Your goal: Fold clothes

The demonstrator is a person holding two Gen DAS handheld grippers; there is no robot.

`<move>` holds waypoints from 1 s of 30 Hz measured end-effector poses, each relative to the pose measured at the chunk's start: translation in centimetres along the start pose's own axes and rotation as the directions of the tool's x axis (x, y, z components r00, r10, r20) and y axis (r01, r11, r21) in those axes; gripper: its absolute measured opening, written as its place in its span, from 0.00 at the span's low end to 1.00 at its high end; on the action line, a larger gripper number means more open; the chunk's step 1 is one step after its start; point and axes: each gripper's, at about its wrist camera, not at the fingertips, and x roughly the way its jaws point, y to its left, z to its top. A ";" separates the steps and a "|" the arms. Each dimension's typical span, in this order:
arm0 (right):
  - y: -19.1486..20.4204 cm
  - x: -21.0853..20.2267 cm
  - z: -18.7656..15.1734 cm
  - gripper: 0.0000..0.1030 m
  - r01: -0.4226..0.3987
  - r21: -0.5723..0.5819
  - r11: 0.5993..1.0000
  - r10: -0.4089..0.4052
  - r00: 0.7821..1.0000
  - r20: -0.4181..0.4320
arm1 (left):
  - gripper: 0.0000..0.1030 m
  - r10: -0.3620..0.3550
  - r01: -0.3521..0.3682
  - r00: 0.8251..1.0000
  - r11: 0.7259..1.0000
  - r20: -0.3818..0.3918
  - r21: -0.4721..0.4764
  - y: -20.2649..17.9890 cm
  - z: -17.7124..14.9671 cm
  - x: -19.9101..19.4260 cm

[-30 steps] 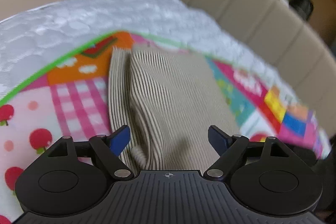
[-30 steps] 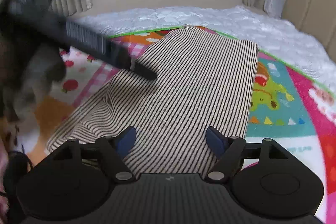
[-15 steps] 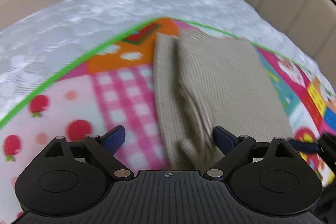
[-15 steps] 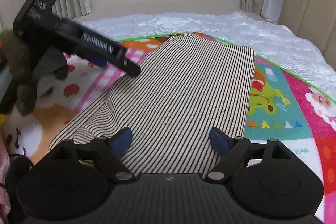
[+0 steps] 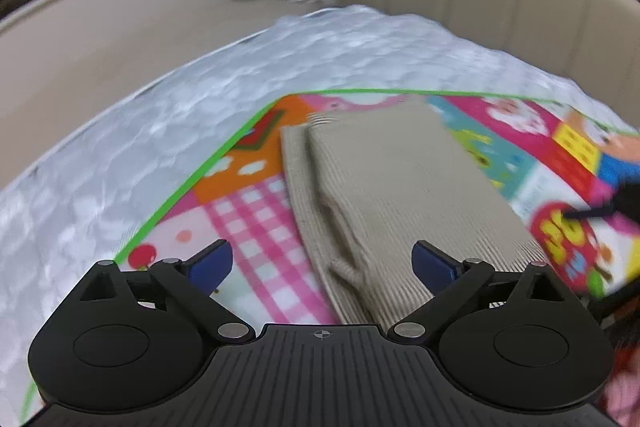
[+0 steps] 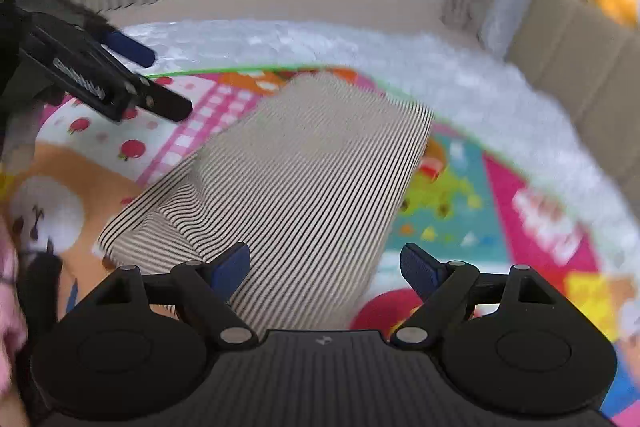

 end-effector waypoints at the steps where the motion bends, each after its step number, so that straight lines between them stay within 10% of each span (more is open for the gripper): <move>1: 0.2 -0.8 0.0 0.81 0.004 -0.038 0.999 -0.004 1.000 0.014 | 0.98 0.004 -0.004 1.000 1.000 0.006 0.029 -0.5 -0.2 -0.3; 8: 4.5 -3.1 -1.8 0.81 -0.042 -0.330 0.943 0.068 0.995 0.066 | 0.99 0.046 -0.049 0.999 0.972 0.018 0.230 -2.5 -1.4 -1.7; 16: 12.7 3.3 -4.1 0.74 -0.042 -0.569 0.821 0.052 0.999 0.001 | 1.00 0.027 -0.029 1.000 0.955 0.013 0.294 -2.0 -2.2 -2.3; 18: 11.7 3.7 -3.0 0.45 -0.046 -0.490 0.870 0.054 0.999 0.001 | 1.00 0.022 -0.024 1.000 0.950 0.011 0.310 -1.9 -2.4 -2.4; 22: 6.3 3.4 0.4 0.41 -0.139 -0.152 0.979 0.135 0.990 -0.035 | 1.00 -0.008 0.010 1.000 0.955 -0.010 0.297 -1.5 -2.7 -2.1; 30: 1.4 3.0 1.4 0.37 -0.194 0.112 0.975 0.200 0.978 -0.052 | 1.00 -0.163 0.193 0.980 0.906 -0.110 0.377 -3.0 -3.3 -0.7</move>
